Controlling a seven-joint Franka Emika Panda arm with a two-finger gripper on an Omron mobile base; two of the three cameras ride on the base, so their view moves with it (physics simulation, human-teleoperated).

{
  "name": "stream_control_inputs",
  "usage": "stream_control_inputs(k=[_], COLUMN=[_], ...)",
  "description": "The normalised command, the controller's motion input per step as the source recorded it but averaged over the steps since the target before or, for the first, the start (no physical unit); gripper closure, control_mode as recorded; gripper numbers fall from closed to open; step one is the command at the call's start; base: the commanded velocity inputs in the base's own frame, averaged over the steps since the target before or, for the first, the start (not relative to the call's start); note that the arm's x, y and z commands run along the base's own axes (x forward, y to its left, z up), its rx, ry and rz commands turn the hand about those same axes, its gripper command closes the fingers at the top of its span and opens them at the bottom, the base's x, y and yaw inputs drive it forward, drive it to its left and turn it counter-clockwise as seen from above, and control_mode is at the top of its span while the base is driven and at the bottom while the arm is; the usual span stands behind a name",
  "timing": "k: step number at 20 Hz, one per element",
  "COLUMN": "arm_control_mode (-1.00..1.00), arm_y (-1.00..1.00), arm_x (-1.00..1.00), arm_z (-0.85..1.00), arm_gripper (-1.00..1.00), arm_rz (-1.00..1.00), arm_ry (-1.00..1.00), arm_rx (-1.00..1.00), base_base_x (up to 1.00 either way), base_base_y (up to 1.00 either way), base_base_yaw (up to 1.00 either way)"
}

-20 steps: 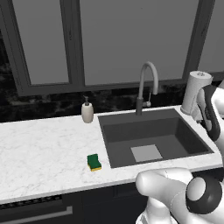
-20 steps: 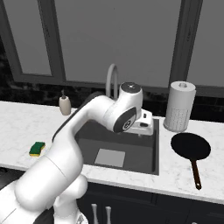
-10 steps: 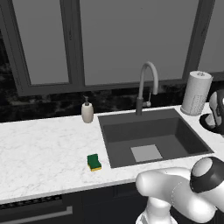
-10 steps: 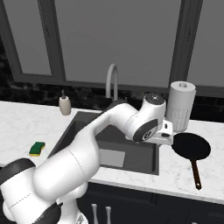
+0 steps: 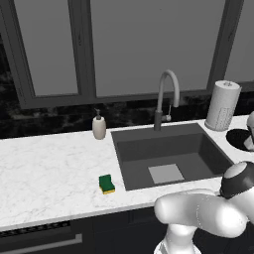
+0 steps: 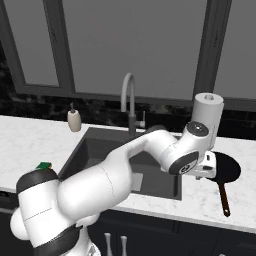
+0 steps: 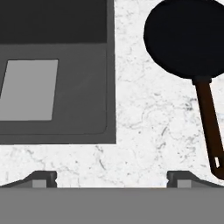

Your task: Pick the pan and sponge and place them into the sink. Then turn on the water.

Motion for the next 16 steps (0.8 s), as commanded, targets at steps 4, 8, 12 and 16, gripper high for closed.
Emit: stream_control_inputs(k=[4,8,12,16], arm_control_mode=[-1.0,-1.0,-1.0,-1.0], arm_y=[-0.46,-0.42,-0.38,-0.3], arm_x=[0.0,0.0,0.0,0.0], arm_z=[-0.23,-0.19,-0.21,-0.32], arm_gripper=[-1.0,-1.0,-1.0,-1.0], arm_rz=[0.0,0.0,0.0,0.0], arm_ry=[0.0,0.0,0.0,0.0], arm_rx=[0.0,-0.01,-0.03,-0.08], base_base_x=[0.0,0.0,0.0,0.0], base_base_y=[0.0,0.0,0.0,0.0], base_base_yaw=[0.0,0.0,0.0,0.0])
